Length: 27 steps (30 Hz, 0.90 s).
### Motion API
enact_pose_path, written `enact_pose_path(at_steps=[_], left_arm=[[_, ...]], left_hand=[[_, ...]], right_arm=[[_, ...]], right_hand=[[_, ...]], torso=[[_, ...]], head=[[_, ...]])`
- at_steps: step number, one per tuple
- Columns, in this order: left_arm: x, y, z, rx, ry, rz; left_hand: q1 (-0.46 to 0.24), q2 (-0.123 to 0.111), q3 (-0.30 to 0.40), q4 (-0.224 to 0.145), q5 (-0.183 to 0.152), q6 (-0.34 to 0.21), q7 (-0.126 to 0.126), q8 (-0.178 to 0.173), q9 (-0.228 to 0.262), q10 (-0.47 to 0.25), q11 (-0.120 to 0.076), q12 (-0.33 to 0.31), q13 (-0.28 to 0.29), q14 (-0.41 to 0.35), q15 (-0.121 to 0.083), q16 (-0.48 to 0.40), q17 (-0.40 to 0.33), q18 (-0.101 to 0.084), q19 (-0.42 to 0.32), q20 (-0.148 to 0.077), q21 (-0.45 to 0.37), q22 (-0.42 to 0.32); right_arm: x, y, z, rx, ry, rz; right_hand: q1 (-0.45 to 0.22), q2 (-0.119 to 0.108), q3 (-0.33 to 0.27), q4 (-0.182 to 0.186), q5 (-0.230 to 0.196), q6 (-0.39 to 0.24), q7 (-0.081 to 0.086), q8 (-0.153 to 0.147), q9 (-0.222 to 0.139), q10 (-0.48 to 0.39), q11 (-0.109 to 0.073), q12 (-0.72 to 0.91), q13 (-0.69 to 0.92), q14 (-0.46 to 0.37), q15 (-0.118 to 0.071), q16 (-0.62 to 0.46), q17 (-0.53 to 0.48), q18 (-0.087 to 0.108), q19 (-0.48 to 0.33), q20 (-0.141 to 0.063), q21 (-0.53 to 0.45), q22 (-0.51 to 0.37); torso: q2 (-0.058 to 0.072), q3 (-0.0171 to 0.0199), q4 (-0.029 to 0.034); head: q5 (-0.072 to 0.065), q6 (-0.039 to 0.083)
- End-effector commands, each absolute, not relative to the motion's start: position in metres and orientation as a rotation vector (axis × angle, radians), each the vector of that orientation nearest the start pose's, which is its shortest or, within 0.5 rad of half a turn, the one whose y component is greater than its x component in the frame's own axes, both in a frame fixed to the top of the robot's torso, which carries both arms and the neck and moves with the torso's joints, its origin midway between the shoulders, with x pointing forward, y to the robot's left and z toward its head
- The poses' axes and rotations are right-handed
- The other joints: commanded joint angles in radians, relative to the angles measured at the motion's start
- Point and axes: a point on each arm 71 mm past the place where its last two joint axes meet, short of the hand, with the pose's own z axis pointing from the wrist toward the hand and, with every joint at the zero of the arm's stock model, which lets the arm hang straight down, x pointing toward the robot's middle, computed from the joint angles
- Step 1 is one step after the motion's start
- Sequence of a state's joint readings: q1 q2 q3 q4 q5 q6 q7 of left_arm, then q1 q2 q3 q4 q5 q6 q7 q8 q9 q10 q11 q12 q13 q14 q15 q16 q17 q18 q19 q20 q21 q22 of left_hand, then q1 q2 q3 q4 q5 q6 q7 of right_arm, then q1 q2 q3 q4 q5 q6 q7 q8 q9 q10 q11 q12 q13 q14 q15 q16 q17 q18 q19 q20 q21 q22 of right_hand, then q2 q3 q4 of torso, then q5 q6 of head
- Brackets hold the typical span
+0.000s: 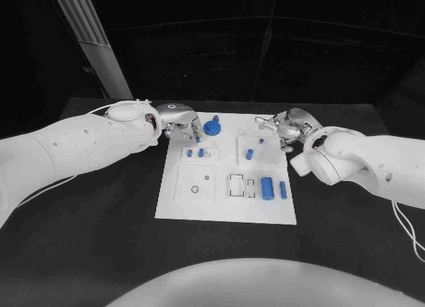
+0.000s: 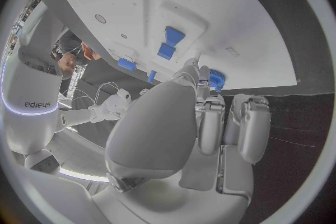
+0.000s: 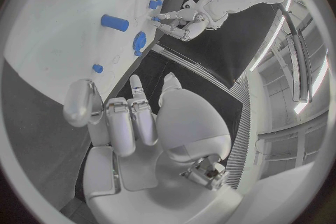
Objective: Assemble the parts on the task board
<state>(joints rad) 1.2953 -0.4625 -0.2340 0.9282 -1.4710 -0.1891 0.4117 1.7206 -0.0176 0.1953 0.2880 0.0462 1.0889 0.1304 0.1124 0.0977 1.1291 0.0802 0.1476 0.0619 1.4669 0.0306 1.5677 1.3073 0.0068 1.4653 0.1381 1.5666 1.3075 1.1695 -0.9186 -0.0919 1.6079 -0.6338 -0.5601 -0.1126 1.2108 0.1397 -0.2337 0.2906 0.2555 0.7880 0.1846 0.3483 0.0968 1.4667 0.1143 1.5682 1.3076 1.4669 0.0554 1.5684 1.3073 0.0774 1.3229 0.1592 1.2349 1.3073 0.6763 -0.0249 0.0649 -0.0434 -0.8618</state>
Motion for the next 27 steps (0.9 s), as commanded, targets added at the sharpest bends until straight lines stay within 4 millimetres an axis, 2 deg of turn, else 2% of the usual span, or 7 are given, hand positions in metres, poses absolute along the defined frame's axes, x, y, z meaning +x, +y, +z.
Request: enact_pose_path(at_steps=[1,23,27], left_arm=[[0.5584,0.1538,-0.2225,0.647,1.738,-0.745],[0.5599,0.1479,-0.2268,0.653,1.751,-0.738],[0.5597,0.1474,-0.2274,0.656,1.757,-0.737]], left_hand=[[0.0,0.007,0.007,0.001,0.002,0.002,0.002,0.006,0.002,0.005,0.004,-0.004,-0.002,0.104,-0.001,0.003,0.263,-0.007,0.106,-0.006,0.004,0.263],[0.001,0.006,0.009,0.002,0.002,0.0,0.003,0.005,0.001,0.005,0.005,-0.007,-0.002,0.104,-0.001,0.003,0.263,-0.007,0.106,-0.006,0.004,0.263],[0.001,0.006,0.01,0.002,0.002,0.0,0.004,0.004,0.001,0.004,0.005,-0.007,-0.002,0.104,0.0,0.003,0.263,-0.007,0.106,-0.006,0.004,0.263]], right_arm=[[0.4617,-0.2341,-0.2169,0.805,1.73,0.861],[0.4615,-0.2338,-0.2171,0.805,1.734,0.861],[0.4614,-0.2337,-0.2171,0.805,1.735,0.861]], right_hand=[[0.005,0.007,-0.006,0.0,0.004,-0.007,-0.001,0.003,0.001,0.104,-0.004,0.003,0.263,0.104,-0.008,0.002,0.263,0.014,0.0,-0.003,-0.004,0.093],[0.005,0.007,-0.006,0.0,0.004,-0.007,-0.001,0.003,0.001,0.104,-0.004,0.003,0.263,0.104,-0.008,0.002,0.263,0.014,0.0,-0.003,-0.004,0.093],[0.005,0.007,-0.006,0.0,0.004,-0.007,-0.001,0.003,0.001,0.104,-0.004,0.003,0.263,0.104,-0.008,0.002,0.263,0.014,0.0,-0.003,-0.004,0.093]], torso=[[0.0,-0.0004,0.0005],[-0.001,-0.0002,0.0001],[0.0,0.0003,0.0007]], head=[[0.0,-0.002],[-0.001,-0.004],[-0.003,0.0]])
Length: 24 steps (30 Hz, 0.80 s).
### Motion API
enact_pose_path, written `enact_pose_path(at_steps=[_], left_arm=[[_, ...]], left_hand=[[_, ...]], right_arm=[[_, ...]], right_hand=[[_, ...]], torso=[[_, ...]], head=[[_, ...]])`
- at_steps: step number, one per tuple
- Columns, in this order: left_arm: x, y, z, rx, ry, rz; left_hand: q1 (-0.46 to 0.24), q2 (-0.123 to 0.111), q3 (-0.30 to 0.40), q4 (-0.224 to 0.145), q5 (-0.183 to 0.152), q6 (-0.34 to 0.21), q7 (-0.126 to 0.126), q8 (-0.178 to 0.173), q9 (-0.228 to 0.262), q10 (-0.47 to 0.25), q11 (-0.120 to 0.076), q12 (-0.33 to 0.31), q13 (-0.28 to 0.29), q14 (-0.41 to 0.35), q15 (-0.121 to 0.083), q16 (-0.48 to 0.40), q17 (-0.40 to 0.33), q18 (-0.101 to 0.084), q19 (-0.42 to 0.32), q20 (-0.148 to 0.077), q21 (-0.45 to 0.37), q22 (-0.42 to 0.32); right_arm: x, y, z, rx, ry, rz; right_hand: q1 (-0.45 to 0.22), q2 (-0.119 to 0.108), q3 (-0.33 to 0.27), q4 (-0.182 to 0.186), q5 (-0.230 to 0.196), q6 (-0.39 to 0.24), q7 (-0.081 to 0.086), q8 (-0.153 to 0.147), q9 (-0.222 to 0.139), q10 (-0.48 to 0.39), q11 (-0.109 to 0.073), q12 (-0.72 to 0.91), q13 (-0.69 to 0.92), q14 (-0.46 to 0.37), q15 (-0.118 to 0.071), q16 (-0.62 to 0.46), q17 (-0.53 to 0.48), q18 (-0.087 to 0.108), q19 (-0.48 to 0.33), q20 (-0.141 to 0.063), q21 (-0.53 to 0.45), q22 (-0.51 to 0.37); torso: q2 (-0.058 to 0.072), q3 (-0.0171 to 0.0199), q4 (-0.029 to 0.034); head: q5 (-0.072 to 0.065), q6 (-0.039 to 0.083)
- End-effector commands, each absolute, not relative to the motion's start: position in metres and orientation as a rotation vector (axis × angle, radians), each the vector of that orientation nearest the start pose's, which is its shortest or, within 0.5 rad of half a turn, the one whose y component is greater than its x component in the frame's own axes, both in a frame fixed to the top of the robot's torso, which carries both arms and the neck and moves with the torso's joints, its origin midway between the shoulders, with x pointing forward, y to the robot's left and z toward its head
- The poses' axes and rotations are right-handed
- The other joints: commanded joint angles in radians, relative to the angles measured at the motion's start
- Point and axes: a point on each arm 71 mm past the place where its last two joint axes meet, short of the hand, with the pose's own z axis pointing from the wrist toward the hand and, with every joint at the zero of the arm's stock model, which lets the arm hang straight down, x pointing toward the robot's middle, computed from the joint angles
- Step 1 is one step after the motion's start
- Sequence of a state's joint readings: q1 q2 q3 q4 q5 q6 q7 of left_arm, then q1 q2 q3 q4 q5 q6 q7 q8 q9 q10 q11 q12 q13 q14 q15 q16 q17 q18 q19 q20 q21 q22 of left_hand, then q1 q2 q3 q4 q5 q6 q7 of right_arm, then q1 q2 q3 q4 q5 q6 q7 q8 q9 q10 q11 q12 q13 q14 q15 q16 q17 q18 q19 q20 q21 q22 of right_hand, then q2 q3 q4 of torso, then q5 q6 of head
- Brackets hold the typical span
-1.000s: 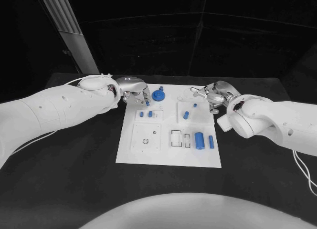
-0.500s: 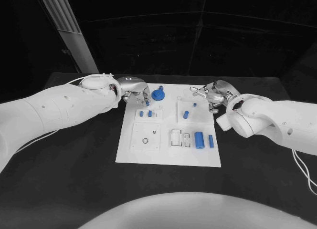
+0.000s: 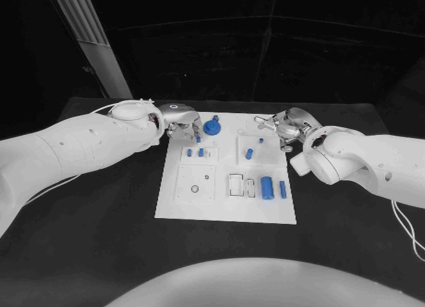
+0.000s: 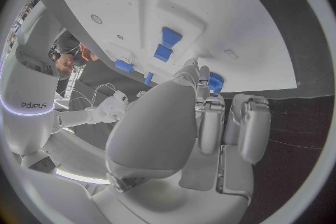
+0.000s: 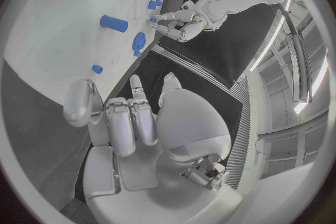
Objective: Assemble the parts on the task board
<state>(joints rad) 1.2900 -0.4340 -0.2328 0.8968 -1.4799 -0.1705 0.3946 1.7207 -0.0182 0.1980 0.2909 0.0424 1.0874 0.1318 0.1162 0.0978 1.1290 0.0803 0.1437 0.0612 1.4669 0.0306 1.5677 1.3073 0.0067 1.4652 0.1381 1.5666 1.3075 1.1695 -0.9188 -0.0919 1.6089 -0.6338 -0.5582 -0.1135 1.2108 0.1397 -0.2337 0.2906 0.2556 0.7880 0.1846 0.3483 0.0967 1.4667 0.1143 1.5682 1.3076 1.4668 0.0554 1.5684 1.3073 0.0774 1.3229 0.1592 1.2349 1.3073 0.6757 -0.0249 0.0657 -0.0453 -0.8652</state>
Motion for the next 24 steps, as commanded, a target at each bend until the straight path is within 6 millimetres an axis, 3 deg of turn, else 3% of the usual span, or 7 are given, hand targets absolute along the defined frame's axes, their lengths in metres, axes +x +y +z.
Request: enact_pose_path(at_steps=[1,9,24], left_arm=[[0.5598,0.1474,-0.2275,0.656,1.758,-0.737],[0.5604,0.1493,-0.2288,0.651,1.777,-0.727],[0.5596,0.1485,-0.2296,0.656,1.779,-0.734]], left_hand=[[0.001,0.006,0.007,-0.001,0.006,0.001,0.002,0.0,0.001,0.004,0.005,-0.004,-0.001,0.104,0.0,0.003,0.263,-0.007,0.106,-0.006,0.004,0.263],[0.003,0.003,0.008,-0.002,0.006,0.0,0.003,-0.002,0.0,0.004,0.006,-0.007,-0.001,0.104,0.001,0.003,0.263,-0.007,0.106,-0.005,0.004,0.263],[0.013,-0.06,0.0,-0.002,0.006,-0.04,0.02,-0.032,-0.013,-0.019,0.022,-0.04,-0.001,0.104,0.014,0.003,0.263,-0.007,0.106,0.002,0.004,0.263]], right_arm=[[0.4614,-0.2337,-0.2171,0.806,1.735,0.861],[0.4612,-0.2341,-0.2171,0.806,1.735,0.86],[0.4613,-0.2339,-0.2171,0.806,1.735,0.861]], right_hand=[[0.005,0.007,-0.006,0.0,0.004,-0.007,-0.001,0.003,0.001,0.104,-0.004,0.003,0.263,0.104,-0.008,0.002,0.264,0.014,0.0,-0.003,-0.004,0.093],[0.005,0.007,-0.006,0.0,0.004,-0.007,-0.001,0.003,0.001,0.104,-0.004,0.003,0.263,0.104,-0.008,0.002,0.264,0.014,0.0,-0.003,-0.004,0.093],[0.005,0.008,-0.007,0.0,0.003,-0.008,-0.001,0.004,0.001,0.104,-0.004,0.003,0.263,0.104,-0.008,0.002,0.264,0.014,0.0,-0.003,-0.004,0.093]], torso=[[0.0,0.0001,0.0],[0.0,0.0,0.0],[0.0,-0.0004,-0.0002]], head=[[-0.001,0.003],[-0.003,0.0],[-0.003,0.001]])
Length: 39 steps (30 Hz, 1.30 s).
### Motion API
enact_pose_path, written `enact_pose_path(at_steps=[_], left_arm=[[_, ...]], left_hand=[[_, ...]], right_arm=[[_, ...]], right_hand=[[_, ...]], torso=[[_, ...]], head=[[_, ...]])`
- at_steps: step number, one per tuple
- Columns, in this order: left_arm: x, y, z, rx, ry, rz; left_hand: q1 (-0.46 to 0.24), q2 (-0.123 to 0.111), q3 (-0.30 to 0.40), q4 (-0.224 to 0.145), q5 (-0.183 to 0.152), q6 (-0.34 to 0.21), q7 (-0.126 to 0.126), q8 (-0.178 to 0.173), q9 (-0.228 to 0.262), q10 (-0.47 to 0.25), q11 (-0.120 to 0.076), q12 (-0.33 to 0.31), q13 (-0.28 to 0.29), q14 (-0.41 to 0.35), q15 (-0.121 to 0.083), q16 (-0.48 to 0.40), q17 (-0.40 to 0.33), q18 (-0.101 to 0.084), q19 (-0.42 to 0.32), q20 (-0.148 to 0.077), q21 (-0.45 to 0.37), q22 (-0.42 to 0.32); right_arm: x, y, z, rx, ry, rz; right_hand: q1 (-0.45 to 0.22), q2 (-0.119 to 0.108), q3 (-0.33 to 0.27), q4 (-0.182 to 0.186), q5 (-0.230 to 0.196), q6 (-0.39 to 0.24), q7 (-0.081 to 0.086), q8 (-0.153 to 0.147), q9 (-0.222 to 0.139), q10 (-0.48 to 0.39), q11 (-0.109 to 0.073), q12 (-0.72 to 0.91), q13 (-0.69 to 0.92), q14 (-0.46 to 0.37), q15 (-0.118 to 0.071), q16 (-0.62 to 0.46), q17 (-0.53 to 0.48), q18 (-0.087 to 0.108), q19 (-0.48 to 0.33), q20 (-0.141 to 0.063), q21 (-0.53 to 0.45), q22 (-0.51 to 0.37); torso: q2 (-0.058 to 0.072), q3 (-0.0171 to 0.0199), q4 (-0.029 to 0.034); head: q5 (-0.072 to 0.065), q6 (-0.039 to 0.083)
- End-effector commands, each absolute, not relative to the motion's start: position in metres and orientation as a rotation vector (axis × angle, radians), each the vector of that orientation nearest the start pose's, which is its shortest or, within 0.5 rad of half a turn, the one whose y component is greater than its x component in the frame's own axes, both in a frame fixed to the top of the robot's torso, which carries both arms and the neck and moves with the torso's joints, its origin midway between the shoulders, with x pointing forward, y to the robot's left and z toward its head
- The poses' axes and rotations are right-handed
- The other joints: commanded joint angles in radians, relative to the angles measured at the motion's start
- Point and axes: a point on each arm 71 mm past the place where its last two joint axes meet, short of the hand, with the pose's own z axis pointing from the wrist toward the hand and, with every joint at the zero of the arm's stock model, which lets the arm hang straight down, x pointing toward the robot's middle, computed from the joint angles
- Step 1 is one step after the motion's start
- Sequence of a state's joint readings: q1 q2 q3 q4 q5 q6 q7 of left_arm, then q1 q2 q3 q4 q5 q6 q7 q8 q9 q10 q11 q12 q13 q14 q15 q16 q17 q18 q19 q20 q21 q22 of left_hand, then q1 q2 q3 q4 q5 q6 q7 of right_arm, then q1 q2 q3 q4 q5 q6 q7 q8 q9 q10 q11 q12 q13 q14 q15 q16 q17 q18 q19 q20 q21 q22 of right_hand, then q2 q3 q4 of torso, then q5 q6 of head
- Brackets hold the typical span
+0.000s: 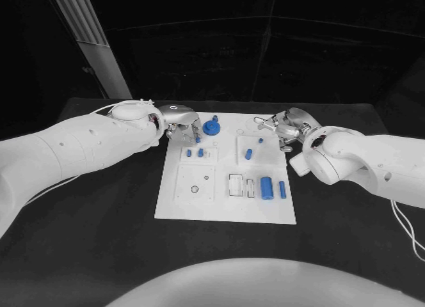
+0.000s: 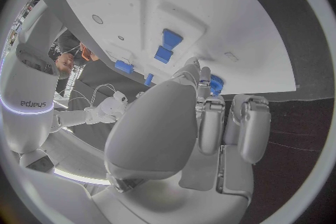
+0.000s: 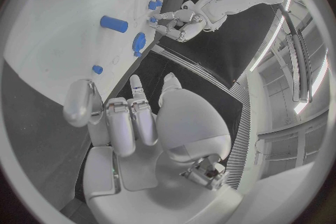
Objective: Assemble the parts on the task board
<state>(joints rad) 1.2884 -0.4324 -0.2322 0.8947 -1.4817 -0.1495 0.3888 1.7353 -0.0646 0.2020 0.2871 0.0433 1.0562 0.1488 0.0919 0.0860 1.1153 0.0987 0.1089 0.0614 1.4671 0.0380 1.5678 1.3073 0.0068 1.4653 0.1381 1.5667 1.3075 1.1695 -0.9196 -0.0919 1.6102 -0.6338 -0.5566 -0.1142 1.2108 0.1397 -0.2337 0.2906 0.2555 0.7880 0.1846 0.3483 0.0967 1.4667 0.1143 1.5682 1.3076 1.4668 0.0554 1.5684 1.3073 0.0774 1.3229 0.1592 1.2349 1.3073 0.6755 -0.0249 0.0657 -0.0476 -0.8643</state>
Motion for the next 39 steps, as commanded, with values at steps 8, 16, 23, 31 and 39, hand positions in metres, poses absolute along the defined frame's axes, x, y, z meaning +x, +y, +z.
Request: enact_pose_path(at_steps=[8,16,23,31,39], left_arm=[[0.56,0.15,-0.229,0.65,1.766,-0.729],[0.561,0.154,-0.227,0.638,1.728,-0.718],[0.562,0.161,-0.22,0.604,1.624,-0.715],[0.562,0.181,-0.206,0.467,1.464,-0.763],[0.559,0.206,-0.194,0.161,1.39,-0.927]], left_hand=[[-0.028,-0.044,-0.022,0.005,0.005,-0.04,0.013,-0.024,-0.011,-0.02,0.013,-0.018,0.0,0.104,0.014,0.003,0.263,-0.007,0.106,0.008,0.004,0.263],[-0.067,-0.053,-0.04,0.004,0.005,-0.085,0.024,-0.032,-0.02,-0.036,0.021,-0.025,0.001,0.104,0.02,0.003,0.263,-0.007,0.106,0.015,0.004,0.263],[-0.101,-0.067,-0.063,0.001,0.006,-0.216,0.046,-0.031,-0.024,-0.078,0.037,-0.032,0.003,0.104,0.03,0.003,0.263,-0.007,0.106,0.028,0.004,0.263],[-0.113,-0.104,-0.07,0.005,0.006,-0.507,0.068,-0.045,-0.037,-0.176,0.058,-0.034,0.005,0.104,0.048,0.003,0.263,-0.003,0.092,0.046,-0.007,0.258],[-0.16,-0.127,-0.128,0.006,0.009,-0.455,0.07,-0.034,-0.029,-0.182,0.055,0.023,0.014,0.054,0.048,-0.04,0.169,0.033,-0.024,0.05,-0.11,0.206]], right_arm=[[0.461,-0.234,-0.217,0.806,1.735,0.861],[0.461,-0.234,-0.217,0.805,1.735,0.861],[0.462,-0.235,-0.217,0.806,1.732,0.86],[0.461,-0.236,-0.215,0.801,1.714,0.866],[0.461,-0.243,-0.207,0.726,1.683,0.867]], right_hand=[[0.005,0.008,-0.008,0.0,0.003,-0.008,-0.001,0.005,0.001,0.104,-0.004,0.003,0.263,0.104,-0.008,0.002,0.263,0.014,0.001,-0.003,-0.004,0.094],[0.005,0.008,-0.008,0.0,0.003,-0.008,-0.001,0.005,0.001,0.104,-0.004,0.003,0.263,0.104,-0.008,0.002,0.263,0.014,0.001,-0.003,-0.004,0.094],[0.005,0.008,-0.008,0.0,0.003,-0.008,-0.001,0.005,0.001,0.104,-0.004,0.003,0.263,0.104,-0.008,0.002,0.263,0.014,0.001,-0.003,-0.004,0.094],[0.006,0.009,-0.008,0.0,0.002,-0.008,-0.001,0.006,0.001,0.104,-0.004,0.003,0.263,0.104,-0.008,0.002,0.263,0.014,0.0,-0.003,-0.005,0.093],[0.028,0.006,-0.01,-0.003,0.001,-0.013,-0.001,0.009,0.0,0.104,-0.005,0.003,0.263,0.104,-0.009,0.002,0.263,0.014,0.0,-0.004,-0.008,0.093]], torso=[[0.0,0.0001,0.0007],[0.0,-0.0001,0.001],[0.0,-0.001,0.001],[-0.001,0.0,0.0017],[-0.003,-0.0011,0.0037]], head=[[-0.002,0.001],[-0.001,0.003],[-0.002,0.007],[-0.003,0.009],[-0.008,0.012]])
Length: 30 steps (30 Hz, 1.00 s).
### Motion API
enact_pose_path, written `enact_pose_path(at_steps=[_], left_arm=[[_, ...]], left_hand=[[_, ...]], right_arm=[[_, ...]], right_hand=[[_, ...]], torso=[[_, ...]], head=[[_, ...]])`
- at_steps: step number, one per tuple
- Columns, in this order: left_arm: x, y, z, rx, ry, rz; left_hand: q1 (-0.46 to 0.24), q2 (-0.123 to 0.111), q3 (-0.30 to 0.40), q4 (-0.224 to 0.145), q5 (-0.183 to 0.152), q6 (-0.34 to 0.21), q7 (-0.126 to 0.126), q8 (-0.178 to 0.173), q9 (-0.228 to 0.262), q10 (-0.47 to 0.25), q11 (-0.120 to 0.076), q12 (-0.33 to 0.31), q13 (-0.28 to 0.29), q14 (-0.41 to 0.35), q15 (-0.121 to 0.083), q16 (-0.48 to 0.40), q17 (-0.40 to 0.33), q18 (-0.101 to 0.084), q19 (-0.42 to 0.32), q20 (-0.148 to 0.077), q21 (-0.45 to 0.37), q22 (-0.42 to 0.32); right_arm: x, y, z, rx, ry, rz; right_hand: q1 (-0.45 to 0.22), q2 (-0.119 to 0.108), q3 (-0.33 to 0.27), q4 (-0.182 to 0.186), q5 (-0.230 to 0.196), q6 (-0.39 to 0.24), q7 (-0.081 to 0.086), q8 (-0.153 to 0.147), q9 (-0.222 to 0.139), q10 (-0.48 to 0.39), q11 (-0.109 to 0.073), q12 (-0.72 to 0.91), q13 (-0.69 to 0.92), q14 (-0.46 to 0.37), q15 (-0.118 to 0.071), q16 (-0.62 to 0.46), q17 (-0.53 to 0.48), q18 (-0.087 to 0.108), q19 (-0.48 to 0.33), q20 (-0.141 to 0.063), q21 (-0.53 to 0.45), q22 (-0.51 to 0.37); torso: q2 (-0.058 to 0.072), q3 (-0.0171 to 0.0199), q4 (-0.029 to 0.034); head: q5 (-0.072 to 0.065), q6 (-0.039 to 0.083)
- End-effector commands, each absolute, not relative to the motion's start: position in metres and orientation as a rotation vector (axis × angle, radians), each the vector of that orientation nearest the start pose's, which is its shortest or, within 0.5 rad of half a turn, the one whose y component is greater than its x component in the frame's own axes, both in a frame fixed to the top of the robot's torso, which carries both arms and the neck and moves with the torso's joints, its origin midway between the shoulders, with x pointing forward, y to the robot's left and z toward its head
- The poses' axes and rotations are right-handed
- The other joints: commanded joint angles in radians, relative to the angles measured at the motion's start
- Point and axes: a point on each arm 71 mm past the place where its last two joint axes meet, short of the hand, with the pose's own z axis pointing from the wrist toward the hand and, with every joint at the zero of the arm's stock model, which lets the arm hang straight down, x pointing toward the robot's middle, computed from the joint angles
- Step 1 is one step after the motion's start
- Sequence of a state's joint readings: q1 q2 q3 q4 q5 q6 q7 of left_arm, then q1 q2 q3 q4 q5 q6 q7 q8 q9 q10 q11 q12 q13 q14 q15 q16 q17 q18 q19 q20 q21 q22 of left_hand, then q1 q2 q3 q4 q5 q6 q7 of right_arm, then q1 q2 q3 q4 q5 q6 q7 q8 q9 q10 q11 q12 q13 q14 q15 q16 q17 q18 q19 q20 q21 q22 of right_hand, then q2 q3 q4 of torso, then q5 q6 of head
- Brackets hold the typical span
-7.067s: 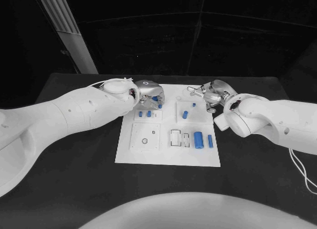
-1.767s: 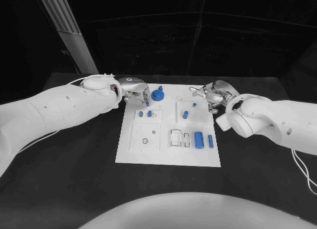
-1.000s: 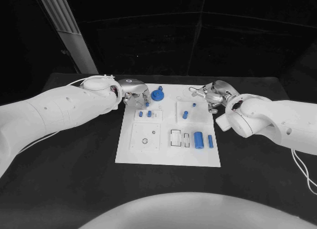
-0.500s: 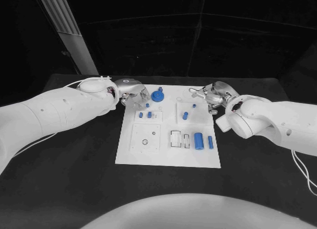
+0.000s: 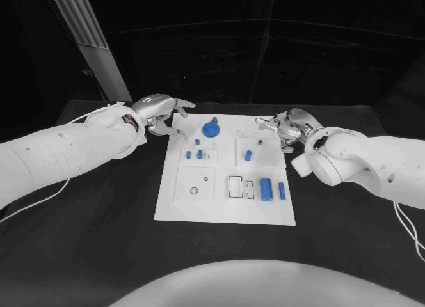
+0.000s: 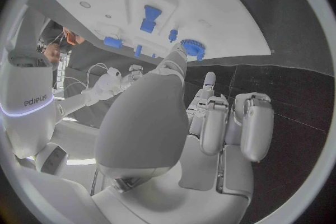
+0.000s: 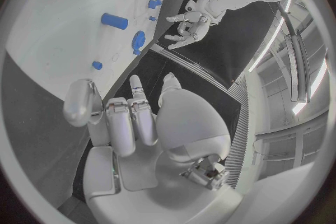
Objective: Assemble the parts on the task board
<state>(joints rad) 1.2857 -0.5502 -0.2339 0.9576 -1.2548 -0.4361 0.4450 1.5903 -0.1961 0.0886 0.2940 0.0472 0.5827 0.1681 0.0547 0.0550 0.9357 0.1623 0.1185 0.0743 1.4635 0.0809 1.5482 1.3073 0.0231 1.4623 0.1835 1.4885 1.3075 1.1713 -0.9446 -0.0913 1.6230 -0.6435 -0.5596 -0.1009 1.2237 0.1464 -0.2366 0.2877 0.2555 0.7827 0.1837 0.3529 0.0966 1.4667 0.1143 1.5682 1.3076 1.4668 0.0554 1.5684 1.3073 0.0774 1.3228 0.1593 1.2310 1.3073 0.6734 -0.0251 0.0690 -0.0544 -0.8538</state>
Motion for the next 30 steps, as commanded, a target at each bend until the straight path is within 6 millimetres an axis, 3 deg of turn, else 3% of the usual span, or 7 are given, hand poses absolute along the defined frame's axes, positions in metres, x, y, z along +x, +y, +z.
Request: enact_pose_path(at_steps=[1,4,8,11,19,26,30], left_arm=[[0.558,0.209,-0.193,0.115,1.381,-0.952],[0.555,0.215,-0.189,-0.07,1.346,-1.04],[0.55,0.218,-0.187,-0.285,1.299,-1.155],[0.543,0.218,-0.186,-0.452,1.25,-1.264],[0.527,0.207,-0.181,-0.623,1.164,-1.521],[0.515,0.196,-0.178,-0.63,1.14,-1.639],[0.511,0.193,-0.177,-0.63,1.135,-1.664]], left_hand=[[-0.051,0.01,-0.032,-0.001,0.01,0.062,0.046,0.01,0.007,-0.009,-0.008,0.028,0.001,-0.008,0.001,-0.082,0.06,0.044,-0.114,0.004,-0.121,0.162],[-0.133,0.039,-0.032,0.001,0.047,0.195,0.039,0.033,0.02,-0.019,-0.011,0.069,0.002,-0.137,-0.005,-0.213,-0.132,0.089,-0.288,0.0,-0.312,0.067],[-0.176,0.083,-0.062,-0.011,0.139,0.232,0.038,0.052,0.024,-0.031,-0.016,0.112,0.002,-0.413,0.003,-0.458,-0.443,0.158,-0.608,0.003,-0.673,-0.109],[-0.192,0.111,-0.095,-0.006,0.183,0.239,0.04,0.065,0.024,-0.055,-0.007,0.152,0.0,-0.591,0.018,-0.599,-0.573,0.153,-0.69,0.017,-0.787,-0.168],[-0.301,0.152,-0.178,-0.003,0.204,0.201,0.069,0.081,0.018,-0.168,0.029,0.238,-0.004,-0.884,0.085,-0.779,-0.768,0.126,-0.901,0.07,-1.025,-0.297],[-0.387,0.109,-0.177,0.002,0.166,0.155,0.088,0.089,0.014,-0.254,0.057,0.27,-0.006,-1.043,0.126,-0.863,-0.895,0.11,-1.041,0.104,-1.188,-0.403],[-0.392,0.113,-0.168,0.003,0.162,0.14,0.092,0.098,0.015,-0.276,0.061,0.286,-0.004,-1.064,0.131,-0.86,-0.927,0.108,-1.052,0.106,-1.222,-0.432]], right_arm=[[0.462,-0.244,-0.204,0.699,1.679,0.866],[0.468,-0.246,-0.194,0.584,1.657,0.847],[0.472,-0.247,-0.186,0.445,1.624,0.815],[0.475,-0.249,-0.181,0.346,1.589,0.787],[0.483,-0.252,-0.177,0.169,1.518,0.727],[0.485,-0.246,-0.18,-0.013,1.528,0.657],[0.485,-0.241,-0.184,-0.097,1.556,0.611]], right_hand=[[0.037,-0.002,-0.006,-0.002,-0.002,-0.01,-0.001,0.007,-0.001,0.104,-0.006,0.003,0.263,0.104,-0.01,0.002,0.263,0.009,0.018,-0.005,0.018,0.105],[0.08,-0.002,-0.007,0.002,-0.008,-0.011,-0.004,0.016,-0.003,0.053,-0.01,-0.029,0.218,0.104,-0.012,0.002,0.263,-0.012,0.085,-0.009,0.105,0.15],[0.146,-0.001,0.0,-0.002,-0.044,-0.007,-0.01,0.026,-0.005,-0.204,-0.02,-0.239,-0.036,0.104,-0.022,0.002,0.263,-0.035,0.15,-0.016,0.194,0.194],[0.207,0.01,0.013,0.006,-0.088,0.012,-0.021,0.028,-0.009,-0.497,-0.034,-0.647,-0.454,0.104,-0.046,0.002,0.263,-0.041,0.166,-0.03,0.212,0.203],[0.303,-0.006,0.028,0.0,-0.18,0.103,-0.022,-0.017,-0.024,-0.524,-0.018,-1.084,-0.874,0.104,-0.037,0.002,0.262,-0.038,0.168,-0.032,0.199,0.197],[0.336,-0.035,0.037,-0.004,-0.207,0.12,-0.019,-0.077,-0.031,-0.523,-0.009,-1.211,-1.024,0.102,-0.026,-0.001,0.256,-0.043,0.179,-0.024,0.217,0.206],[0.35,-0.044,0.038,-0.007,-0.208,0.088,-0.024,-0.111,-0.034,-0.532,-0.009,-1.242,-1.055,0.103,-0.025,0.001,0.26,-0.048,0.189,-0.024,0.235,0.214]], torso=[[-0.001,-0.0014,0.0003],[-0.001,-0.0011,0.0007],[0.001,-0.0021,0.0001],[0.001,-0.0023,-0.0017],[0.001,-0.0016,-0.0014],[0.002,-0.0009,-0.0012],[0.003,-0.0005,-0.0025]], head=[[-0.002,0.003],[-0.008,0.006],[-0.019,0.013],[-0.021,0.016],[-0.03,0.021],[-0.046,0.022],[-0.05,0.021]])
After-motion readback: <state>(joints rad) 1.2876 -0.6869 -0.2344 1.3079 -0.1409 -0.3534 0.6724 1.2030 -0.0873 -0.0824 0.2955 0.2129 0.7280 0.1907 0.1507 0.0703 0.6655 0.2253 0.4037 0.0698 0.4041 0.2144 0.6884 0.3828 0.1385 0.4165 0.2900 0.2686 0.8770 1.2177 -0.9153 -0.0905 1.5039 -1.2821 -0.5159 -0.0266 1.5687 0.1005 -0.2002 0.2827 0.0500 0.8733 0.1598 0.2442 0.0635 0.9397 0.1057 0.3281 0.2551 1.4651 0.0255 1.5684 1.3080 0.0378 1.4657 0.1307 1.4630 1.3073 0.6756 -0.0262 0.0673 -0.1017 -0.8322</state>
